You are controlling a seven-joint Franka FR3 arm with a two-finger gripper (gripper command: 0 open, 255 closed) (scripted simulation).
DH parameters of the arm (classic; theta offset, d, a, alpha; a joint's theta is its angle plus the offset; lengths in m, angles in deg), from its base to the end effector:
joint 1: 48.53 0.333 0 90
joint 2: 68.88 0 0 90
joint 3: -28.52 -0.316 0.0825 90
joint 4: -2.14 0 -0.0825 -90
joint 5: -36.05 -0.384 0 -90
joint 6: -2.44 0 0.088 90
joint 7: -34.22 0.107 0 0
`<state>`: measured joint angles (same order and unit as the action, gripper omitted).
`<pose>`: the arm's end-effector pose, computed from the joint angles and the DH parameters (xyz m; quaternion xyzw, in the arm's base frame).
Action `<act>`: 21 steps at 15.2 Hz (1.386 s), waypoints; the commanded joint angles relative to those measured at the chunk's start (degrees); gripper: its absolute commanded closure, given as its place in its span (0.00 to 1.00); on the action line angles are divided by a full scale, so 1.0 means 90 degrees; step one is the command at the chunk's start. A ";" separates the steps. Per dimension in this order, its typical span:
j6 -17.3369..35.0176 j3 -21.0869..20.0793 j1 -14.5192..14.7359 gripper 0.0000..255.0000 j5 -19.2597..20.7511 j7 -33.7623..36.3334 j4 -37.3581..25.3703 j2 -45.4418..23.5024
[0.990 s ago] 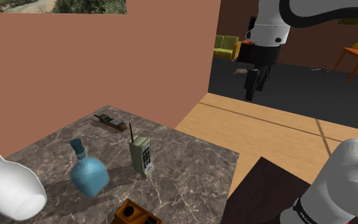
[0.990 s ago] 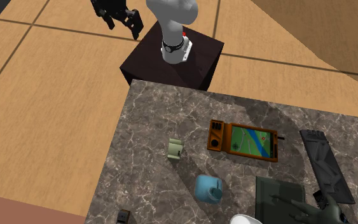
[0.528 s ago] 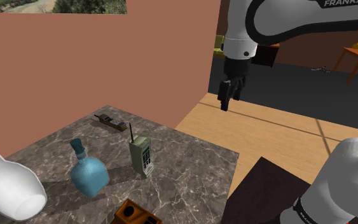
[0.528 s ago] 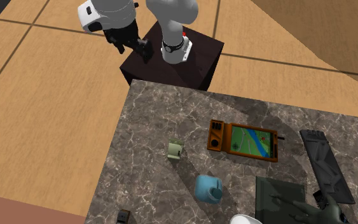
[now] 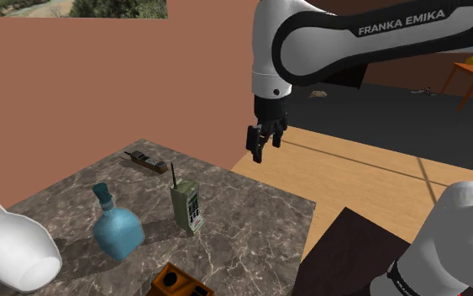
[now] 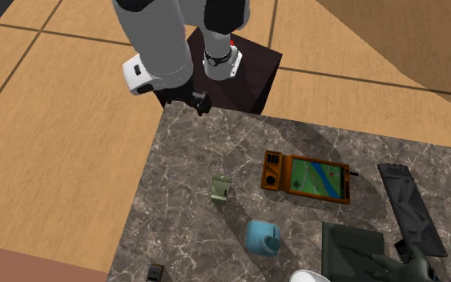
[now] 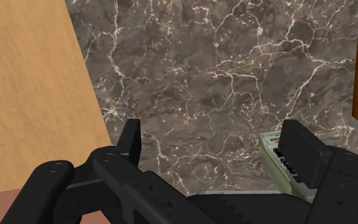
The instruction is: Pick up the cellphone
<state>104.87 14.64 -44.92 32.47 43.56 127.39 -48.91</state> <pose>0.4214 0.1480 0.5202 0.9980 0.0552 -0.0261 0.0170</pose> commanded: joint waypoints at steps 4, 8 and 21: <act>0.0404 -0.0407 0.0140 0.00 0.0074 0.0505 -0.0588 -0.1010; 0.0637 -0.0679 0.0277 0.00 0.0273 0.0928 -0.1205 -0.1904; 0.1161 -0.0953 0.0775 0.00 0.0957 0.1765 -0.2530 -0.3907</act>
<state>114.63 6.00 -37.98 40.91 59.39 104.34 -83.66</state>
